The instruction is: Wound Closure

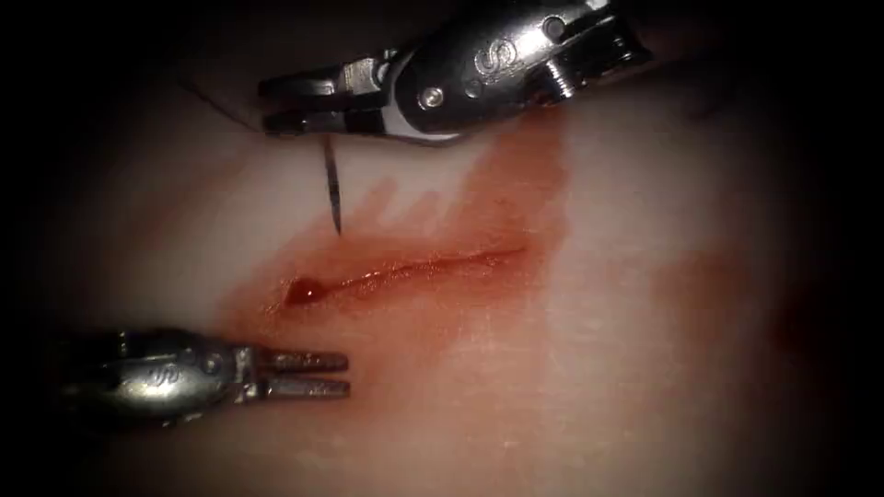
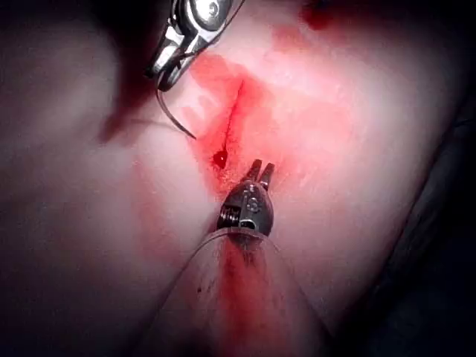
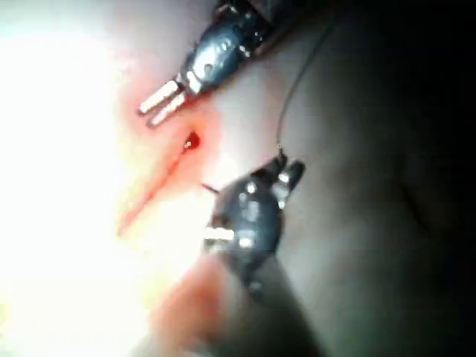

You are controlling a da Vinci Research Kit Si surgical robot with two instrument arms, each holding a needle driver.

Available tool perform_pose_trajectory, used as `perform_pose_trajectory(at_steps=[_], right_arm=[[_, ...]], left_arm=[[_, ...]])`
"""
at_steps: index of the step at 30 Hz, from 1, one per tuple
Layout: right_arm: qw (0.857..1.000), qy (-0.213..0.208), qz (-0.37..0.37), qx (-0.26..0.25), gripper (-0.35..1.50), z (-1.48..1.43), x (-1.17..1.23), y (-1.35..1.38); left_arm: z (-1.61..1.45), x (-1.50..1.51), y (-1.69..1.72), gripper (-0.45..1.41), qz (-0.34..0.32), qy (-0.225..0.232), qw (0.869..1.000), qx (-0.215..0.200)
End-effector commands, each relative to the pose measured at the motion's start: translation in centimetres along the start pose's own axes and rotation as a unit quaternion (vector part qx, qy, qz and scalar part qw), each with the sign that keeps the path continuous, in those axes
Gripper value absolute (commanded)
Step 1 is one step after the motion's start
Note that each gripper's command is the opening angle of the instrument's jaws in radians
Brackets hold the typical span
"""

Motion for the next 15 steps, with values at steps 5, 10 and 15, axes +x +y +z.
perform_pose_trajectory(at_steps=[5,10,15], right_arm=[[0.999,0.009,-0.041,0.006,-0.35,0.04,0.09,-0.18],[0.997,0.019,-0.074,0.006,-0.35,-0.03,0.20,-0.28],[0.994,0.029,-0.103,0.006,-0.35,-0.09,0.33,-0.39]], left_arm=[[0.07,-0.06,0.03,0.09,0.000,0.000,1.000,-0.002],[0.07,-0.07,0.03,0.09,0.000,0.000,1.000,-0.002],[0.05,-0.09,0.03,0.11,0.001,-0.006,1.000,-0.001]])
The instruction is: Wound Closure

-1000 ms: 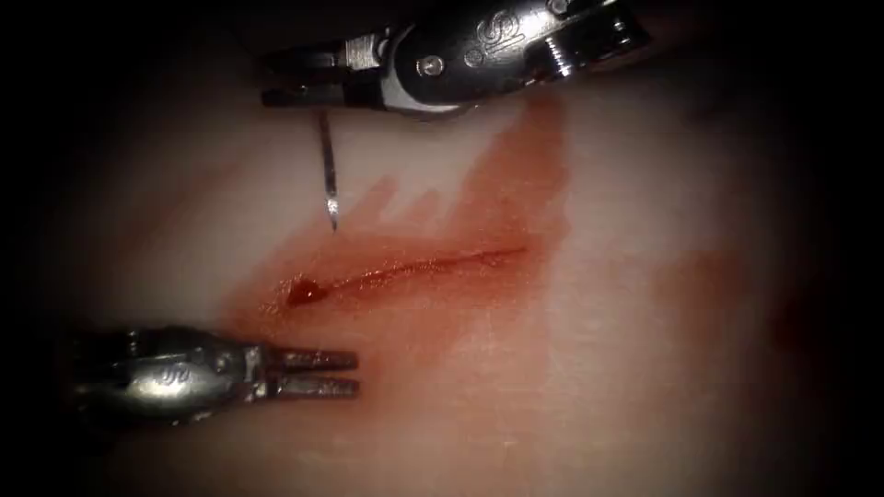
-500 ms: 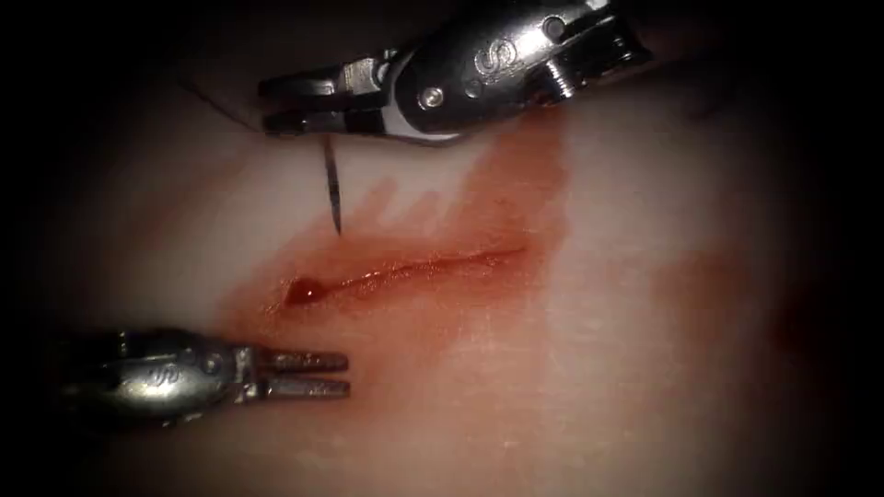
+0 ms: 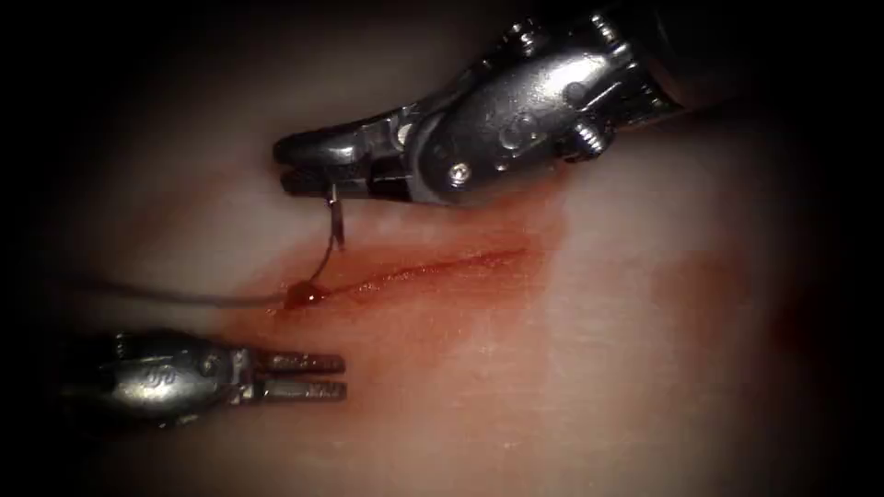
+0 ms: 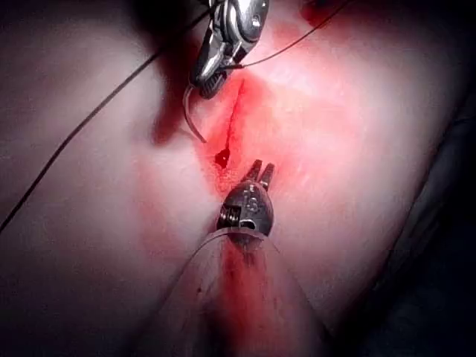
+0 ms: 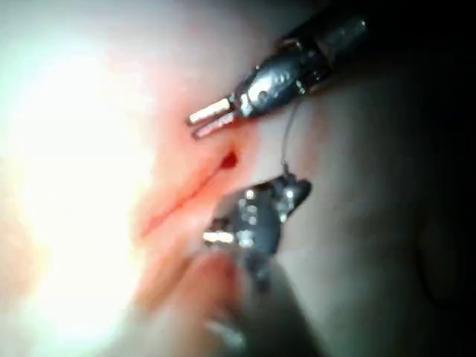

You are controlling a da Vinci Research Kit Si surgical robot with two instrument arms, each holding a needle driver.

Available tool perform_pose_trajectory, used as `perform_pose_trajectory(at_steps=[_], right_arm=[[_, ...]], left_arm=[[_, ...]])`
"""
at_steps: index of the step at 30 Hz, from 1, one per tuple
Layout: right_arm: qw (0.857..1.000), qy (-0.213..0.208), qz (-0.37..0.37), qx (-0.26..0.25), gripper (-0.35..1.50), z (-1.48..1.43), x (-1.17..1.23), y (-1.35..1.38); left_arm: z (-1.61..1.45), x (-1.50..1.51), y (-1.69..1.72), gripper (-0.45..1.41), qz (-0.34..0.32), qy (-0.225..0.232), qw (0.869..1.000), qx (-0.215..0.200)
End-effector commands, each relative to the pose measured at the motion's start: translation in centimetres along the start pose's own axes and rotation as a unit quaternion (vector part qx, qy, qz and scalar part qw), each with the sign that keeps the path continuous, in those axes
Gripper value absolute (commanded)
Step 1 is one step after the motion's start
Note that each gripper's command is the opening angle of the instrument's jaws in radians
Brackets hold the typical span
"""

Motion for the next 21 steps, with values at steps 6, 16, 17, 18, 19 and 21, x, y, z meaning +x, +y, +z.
perform_pose_trajectory(at_steps=[6,16,17,18,19,21], right_arm=[[0.999,0.006,-0.035,0.003,-0.35,0.12,0.14,-0.08],[0.998,-0.001,-0.057,0.034,-0.35,0.22,0.12,-0.30],[0.997,-0.002,-0.062,0.035,-0.35,0.23,0.11,-0.34],[0.998,-0.002,-0.060,0.036,-0.35,0.24,0.10,-0.36],[0.998,-0.002,-0.058,0.036,-0.35,0.24,0.09,-0.38],[0.998,-0.002,-0.049,0.036,-0.35,0.24,0.08,-0.38]], left_arm=[[0.08,-0.08,0.02,0.11,0.000,-0.004,1.000,0.000],[0.07,-0.08,0.02,0.11,0.001,-0.006,1.000,-0.001],[0.07,-0.08,0.02,0.11,0.001,-0.006,1.000,-0.001],[0.06,-0.09,0.02,0.11,0.001,-0.006,1.000,-0.001],[0.06,-0.09,0.02,0.11,0.001,-0.006,1.000,-0.001],[0.06,-0.09,0.02,0.11,0.001,-0.006,1.000,-0.001]])
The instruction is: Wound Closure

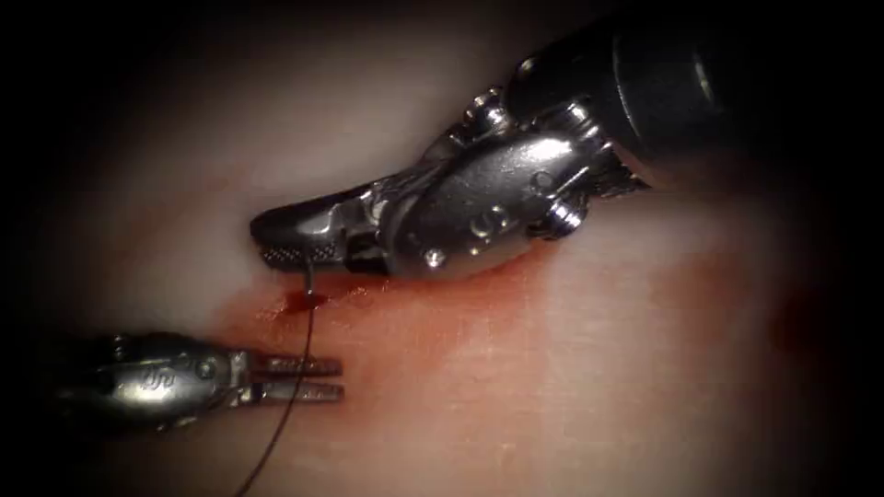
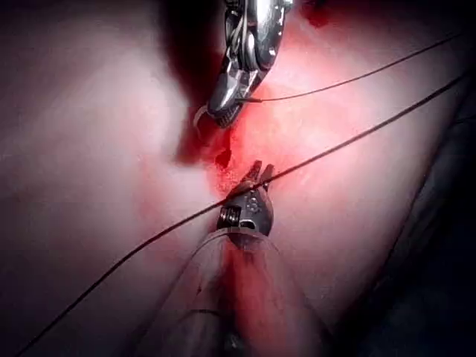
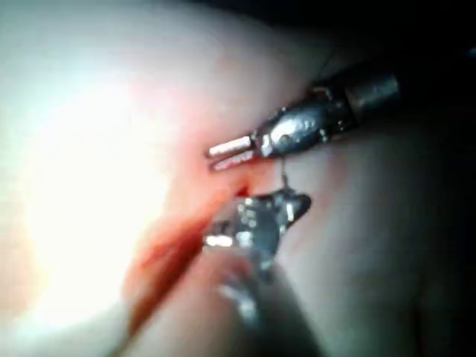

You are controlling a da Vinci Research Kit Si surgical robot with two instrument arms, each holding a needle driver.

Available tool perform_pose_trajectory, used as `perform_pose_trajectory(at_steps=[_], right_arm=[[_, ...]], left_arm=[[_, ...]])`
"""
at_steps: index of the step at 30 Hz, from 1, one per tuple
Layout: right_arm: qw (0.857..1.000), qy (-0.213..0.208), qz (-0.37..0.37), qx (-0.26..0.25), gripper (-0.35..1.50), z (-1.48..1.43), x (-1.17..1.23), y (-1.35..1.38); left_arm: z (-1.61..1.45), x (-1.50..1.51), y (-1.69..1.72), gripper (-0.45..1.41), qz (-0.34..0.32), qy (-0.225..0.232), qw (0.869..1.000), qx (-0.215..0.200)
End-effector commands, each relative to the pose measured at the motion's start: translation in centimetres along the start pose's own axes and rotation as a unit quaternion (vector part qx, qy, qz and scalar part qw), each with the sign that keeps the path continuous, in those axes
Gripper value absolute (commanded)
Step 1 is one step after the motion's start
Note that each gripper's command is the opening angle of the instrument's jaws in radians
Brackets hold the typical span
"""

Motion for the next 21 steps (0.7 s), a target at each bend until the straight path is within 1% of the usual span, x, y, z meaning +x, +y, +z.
perform_pose_trajectory(at_steps=[1,8,16,21], right_arm=[[1.000,0.000,0.008,0.000,-0.35,0.08,-0.02,-0.03],[1.000,0.000,0.019,0.002,-0.35,0.08,-0.04,-0.04],[0.999,0.006,0.047,0.018,-0.35,0.12,-0.11,-0.24],[0.997,0.007,0.077,0.031,-0.35,0.12,-0.12,-0.30]], left_arm=[[0.07,-0.04,0.03,0.11,-0.001,0.000,1.000,-0.002],[0.07,-0.05,0.04,0.11,-0.001,0.000,1.000,-0.002],[0.06,-0.05,0.04,0.11,0.000,0.000,1.000,-0.002],[0.05,-0.05,0.04,0.11,0.000,0.000,1.000,-0.003]])
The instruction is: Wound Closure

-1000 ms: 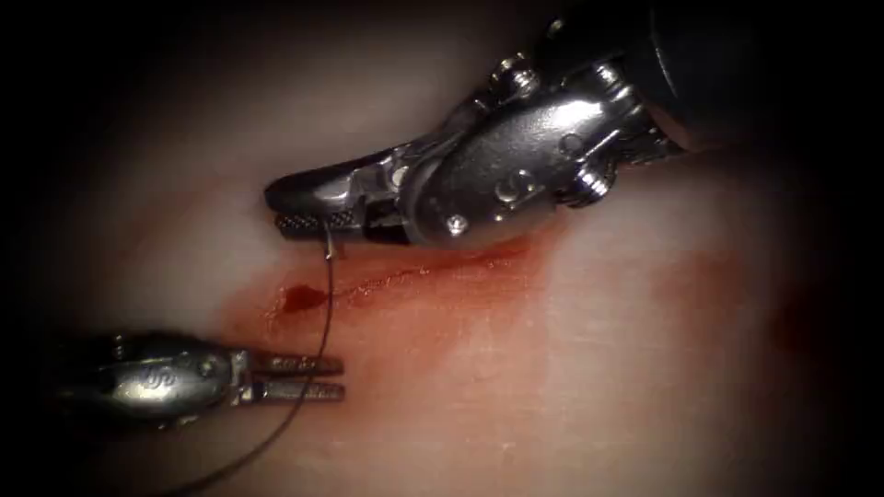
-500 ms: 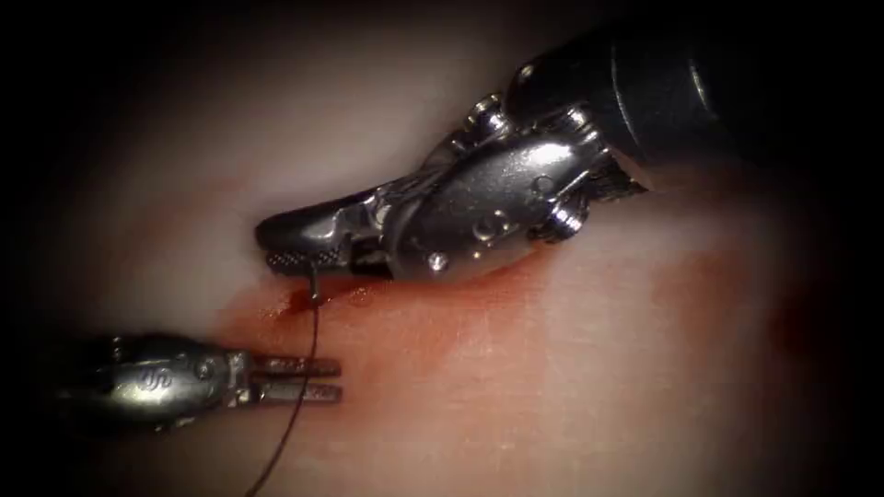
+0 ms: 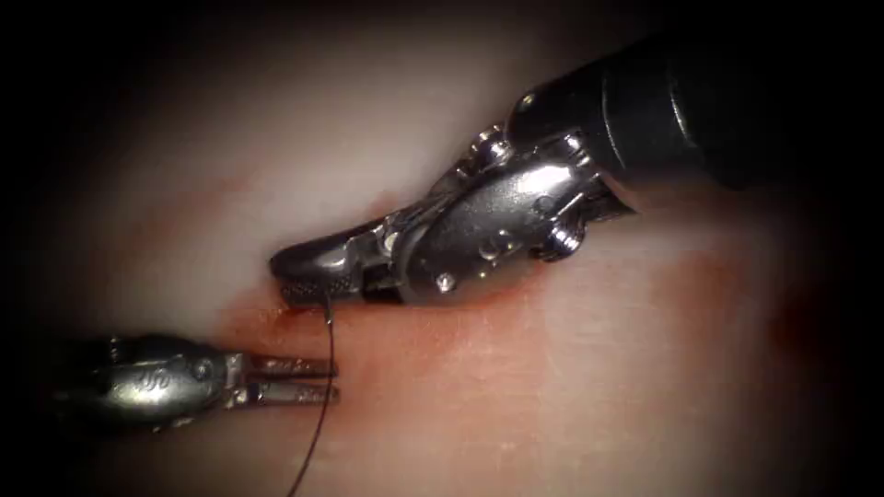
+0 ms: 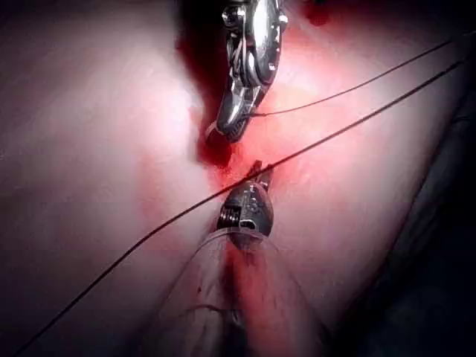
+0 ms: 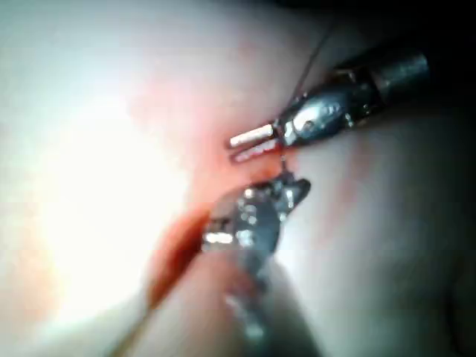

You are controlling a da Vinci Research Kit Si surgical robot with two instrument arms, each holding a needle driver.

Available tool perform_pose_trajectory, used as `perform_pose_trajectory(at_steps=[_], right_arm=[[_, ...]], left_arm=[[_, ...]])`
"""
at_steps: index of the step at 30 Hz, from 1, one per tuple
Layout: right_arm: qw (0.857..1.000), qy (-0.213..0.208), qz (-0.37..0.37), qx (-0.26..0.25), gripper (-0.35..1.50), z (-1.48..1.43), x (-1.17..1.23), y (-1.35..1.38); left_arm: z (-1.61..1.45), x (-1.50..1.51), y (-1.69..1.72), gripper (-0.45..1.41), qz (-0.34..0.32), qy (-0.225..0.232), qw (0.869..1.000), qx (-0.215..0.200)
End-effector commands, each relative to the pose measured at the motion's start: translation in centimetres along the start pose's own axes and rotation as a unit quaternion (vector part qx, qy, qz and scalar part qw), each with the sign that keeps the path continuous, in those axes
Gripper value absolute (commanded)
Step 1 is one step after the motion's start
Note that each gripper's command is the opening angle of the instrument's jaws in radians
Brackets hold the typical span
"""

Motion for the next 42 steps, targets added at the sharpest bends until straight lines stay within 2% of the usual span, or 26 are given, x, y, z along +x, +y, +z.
perform_pose_trajectory(at_steps=[1,9,21,28,35,42], right_arm=[[1.000,0.001,0.013,0.005,-0.35,0.06,-0.02,-0.05],[1.000,-0.011,0.019,-0.002,-0.35,0.02,-0.07,-0.02],[0.996,-0.033,0.051,-0.065,-0.35,0.00,0.06,0.68],[0.994,-0.038,0.071,-0.069,-0.35,0.09,-0.07,0.72],[0.982,-0.031,0.167,-0.082,-0.35,0.01,-0.28,0.78],[0.973,-0.028,0.213,-0.088,-0.35,0.02,-0.36,0.80]], left_arm=[[0.08,-0.05,0.03,0.11,-0.001,0.000,1.000,-0.001],[0.07,-0.05,0.03,0.11,-0.001,-0.001,1.000,-0.003],[0.11,-0.03,0.03,0.11,-0.001,-0.001,1.000,-0.001],[0.14,-0.02,0.05,0.09,-0.002,-0.003,1.000,0.000],[0.16,-0.02,0.06,0.09,-0.002,-0.003,1.000,0.001],[0.18,-0.03,0.06,0.09,-0.002,-0.004,1.000,0.002]])
